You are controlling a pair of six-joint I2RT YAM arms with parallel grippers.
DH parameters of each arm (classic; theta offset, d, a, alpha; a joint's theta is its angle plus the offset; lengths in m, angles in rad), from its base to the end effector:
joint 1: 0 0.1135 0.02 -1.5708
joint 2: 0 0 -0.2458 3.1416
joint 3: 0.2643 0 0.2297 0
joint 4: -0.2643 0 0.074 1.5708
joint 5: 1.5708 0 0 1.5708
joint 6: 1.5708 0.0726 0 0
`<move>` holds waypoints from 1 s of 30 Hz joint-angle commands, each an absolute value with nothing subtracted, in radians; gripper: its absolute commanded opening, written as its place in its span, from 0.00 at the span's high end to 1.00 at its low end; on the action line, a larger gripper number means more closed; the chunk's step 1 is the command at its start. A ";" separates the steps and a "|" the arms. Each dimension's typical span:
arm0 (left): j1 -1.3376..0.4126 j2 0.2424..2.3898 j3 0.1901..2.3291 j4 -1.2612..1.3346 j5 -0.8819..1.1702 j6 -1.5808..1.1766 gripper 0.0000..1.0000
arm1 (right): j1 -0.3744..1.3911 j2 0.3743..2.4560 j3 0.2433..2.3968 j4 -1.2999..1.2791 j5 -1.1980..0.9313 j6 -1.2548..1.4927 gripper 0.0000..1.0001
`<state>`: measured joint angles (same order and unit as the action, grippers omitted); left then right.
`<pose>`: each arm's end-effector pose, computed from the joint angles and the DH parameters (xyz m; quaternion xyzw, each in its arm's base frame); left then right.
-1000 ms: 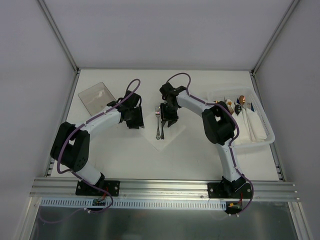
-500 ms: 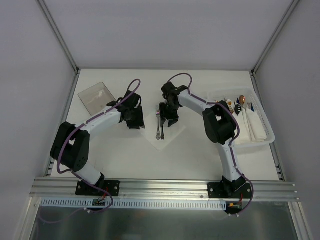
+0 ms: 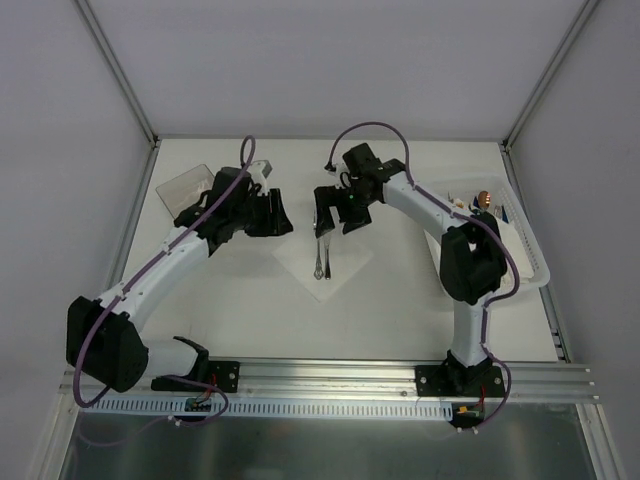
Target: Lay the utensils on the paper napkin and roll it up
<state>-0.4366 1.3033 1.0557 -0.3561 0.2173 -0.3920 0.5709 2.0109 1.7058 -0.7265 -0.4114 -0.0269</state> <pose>0.2688 -0.1427 0.2721 0.0700 0.8788 -0.2739 0.3844 0.3431 0.2548 0.2059 -0.3298 0.8857 0.2597 0.1983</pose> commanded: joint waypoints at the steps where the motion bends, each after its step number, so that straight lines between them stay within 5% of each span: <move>1: -0.333 1.272 1.062 -0.321 0.325 -0.412 0.53 | 0.548 1.870 1.617 -0.723 -0.503 -0.271 0.06; 11: -0.311 1.443 1.088 -0.330 0.365 -0.528 0.66 | 0.537 1.564 1.189 -0.576 -0.591 -0.647 0.01; 23: -0.264 1.532 1.075 -0.296 0.512 -0.679 0.64 | 0.715 1.503 1.105 -0.497 -0.348 -0.765 0.02; 30: -0.224 1.532 1.035 -0.218 0.623 -0.745 0.62 | 0.854 1.559 1.040 -0.396 -0.262 -0.848 0.46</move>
